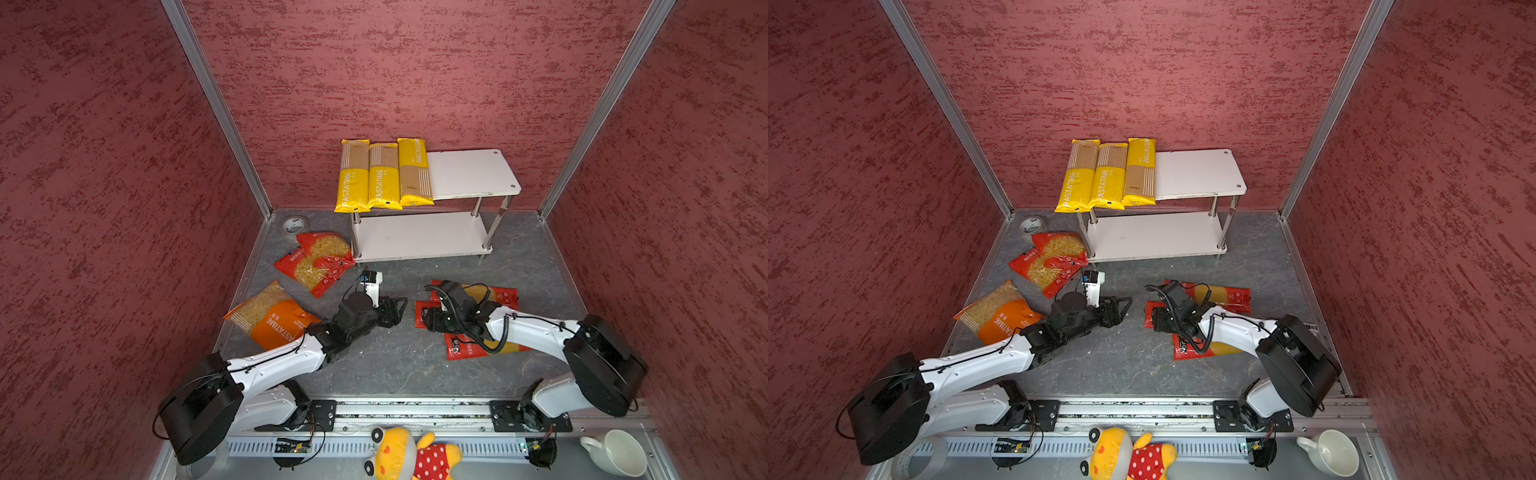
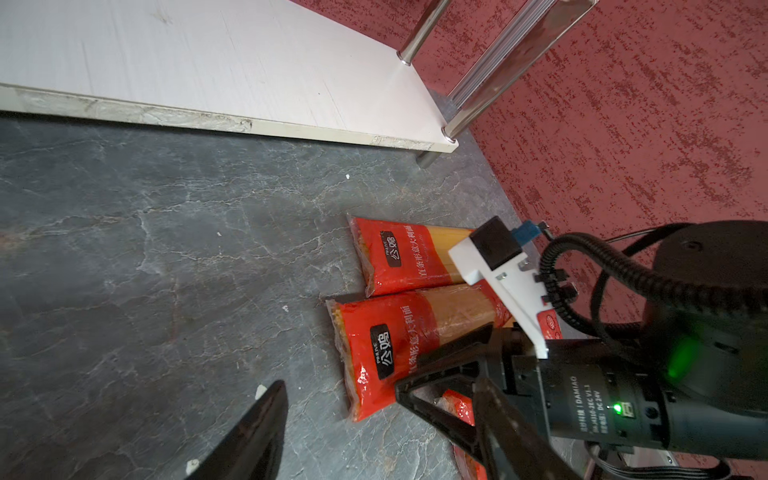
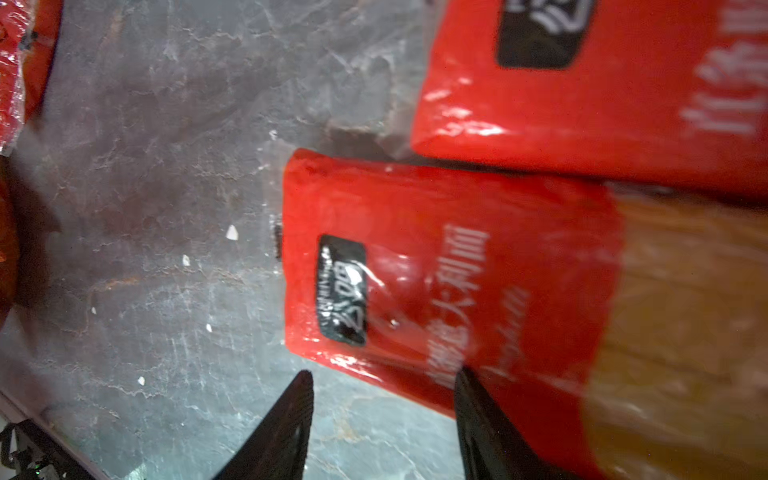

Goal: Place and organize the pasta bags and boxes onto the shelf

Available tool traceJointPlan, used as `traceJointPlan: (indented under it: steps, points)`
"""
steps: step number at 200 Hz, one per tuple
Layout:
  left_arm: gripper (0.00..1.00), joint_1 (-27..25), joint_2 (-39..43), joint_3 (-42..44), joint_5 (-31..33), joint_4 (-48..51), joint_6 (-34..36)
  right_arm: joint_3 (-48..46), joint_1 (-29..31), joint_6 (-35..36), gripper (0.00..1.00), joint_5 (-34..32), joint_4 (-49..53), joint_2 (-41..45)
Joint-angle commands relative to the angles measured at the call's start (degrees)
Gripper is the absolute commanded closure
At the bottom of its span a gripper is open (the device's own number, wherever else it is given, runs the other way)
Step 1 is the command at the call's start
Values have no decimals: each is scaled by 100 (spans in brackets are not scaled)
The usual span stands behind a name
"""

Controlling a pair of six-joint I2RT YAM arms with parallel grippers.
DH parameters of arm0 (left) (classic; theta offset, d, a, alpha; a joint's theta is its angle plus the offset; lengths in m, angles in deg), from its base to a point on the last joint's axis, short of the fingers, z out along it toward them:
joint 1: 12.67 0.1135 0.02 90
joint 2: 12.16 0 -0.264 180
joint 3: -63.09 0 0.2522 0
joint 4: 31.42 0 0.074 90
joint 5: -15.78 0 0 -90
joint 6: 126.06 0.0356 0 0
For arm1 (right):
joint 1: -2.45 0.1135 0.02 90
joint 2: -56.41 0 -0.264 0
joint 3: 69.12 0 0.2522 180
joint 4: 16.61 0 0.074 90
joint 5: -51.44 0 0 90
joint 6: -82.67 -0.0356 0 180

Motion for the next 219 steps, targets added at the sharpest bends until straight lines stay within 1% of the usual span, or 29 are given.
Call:
traceJointPlan:
  steps: [1, 46, 62, 99, 129, 156, 183, 202, 219]
  points:
    - [30, 88, 199, 113, 42, 36, 134, 489, 259, -126, 44, 139, -261, -672]
    - [30, 280, 572, 319, -1, 163, 111, 1422, 351, -326, 45, 496, -820, -1646]
    - [29, 326, 692, 375, -19, 250, 118, 1768, 351, -353, 45, 654, -860, -1900]
    - [29, 409, 866, 459, -38, 309, 111, 2102, 296, -139, 44, 847, -859, -1816]
    - [29, 415, 737, 468, -172, 184, 94, 1980, 7, 34, 42, 832, -681, -1192]
    - [29, 371, 518, 469, -288, -34, 49, 1540, -449, 301, 41, 526, -113, -406]
    - [30, 288, 199, 410, -389, -244, 23, 789, -1108, 601, 40, 169, 584, 395]
    - [30, 206, -20, 333, -448, -363, 23, 318, -1665, 800, 37, -109, 1020, 1140]
    - [30, 155, -192, 254, -478, -461, 22, 6, -2208, 922, 35, -317, 1331, 1599]
